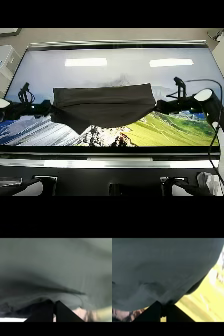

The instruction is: Fold the clothes and pants, and hang the long-sleeved shirts on hangers.

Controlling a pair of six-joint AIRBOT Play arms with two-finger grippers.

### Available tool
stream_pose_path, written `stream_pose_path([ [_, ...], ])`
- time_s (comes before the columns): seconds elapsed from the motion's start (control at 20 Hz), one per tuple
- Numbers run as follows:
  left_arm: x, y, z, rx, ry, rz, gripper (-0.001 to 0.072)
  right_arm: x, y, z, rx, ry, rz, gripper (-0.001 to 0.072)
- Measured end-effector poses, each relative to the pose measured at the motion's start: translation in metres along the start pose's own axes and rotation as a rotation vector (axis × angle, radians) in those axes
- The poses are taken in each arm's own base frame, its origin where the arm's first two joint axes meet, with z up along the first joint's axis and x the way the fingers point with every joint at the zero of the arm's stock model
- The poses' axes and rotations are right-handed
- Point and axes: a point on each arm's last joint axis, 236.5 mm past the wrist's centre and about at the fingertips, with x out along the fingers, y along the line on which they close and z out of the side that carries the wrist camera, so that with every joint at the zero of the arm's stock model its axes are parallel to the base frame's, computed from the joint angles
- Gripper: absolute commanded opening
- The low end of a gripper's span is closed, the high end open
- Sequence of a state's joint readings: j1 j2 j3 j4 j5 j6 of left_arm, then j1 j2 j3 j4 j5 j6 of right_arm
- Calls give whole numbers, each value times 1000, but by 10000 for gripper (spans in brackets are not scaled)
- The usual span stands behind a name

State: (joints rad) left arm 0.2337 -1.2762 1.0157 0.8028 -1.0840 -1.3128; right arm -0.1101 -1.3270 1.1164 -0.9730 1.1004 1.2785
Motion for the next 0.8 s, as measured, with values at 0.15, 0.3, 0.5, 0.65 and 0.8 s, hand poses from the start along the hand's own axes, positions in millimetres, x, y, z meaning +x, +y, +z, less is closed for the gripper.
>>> stream_pose_path([
  [0.15,-4,-7,42,-16,-93,40,22,-3,3,44,-10,-73,-54,33],
  [0.3,4,-2,67,-45,-129,60,22,6,0,78,-11,-101,-77,33],
  [0.5,21,12,94,-110,-174,78,21,27,-11,105,-8,-102,-91,33],
  [0.65,32,20,114,-138,-201,83,21,43,-20,122,-5,-109,-98,33],
  [0.8,42,24,135,-149,-220,82,21,60,-29,138,-8,-117,-103,33],
])
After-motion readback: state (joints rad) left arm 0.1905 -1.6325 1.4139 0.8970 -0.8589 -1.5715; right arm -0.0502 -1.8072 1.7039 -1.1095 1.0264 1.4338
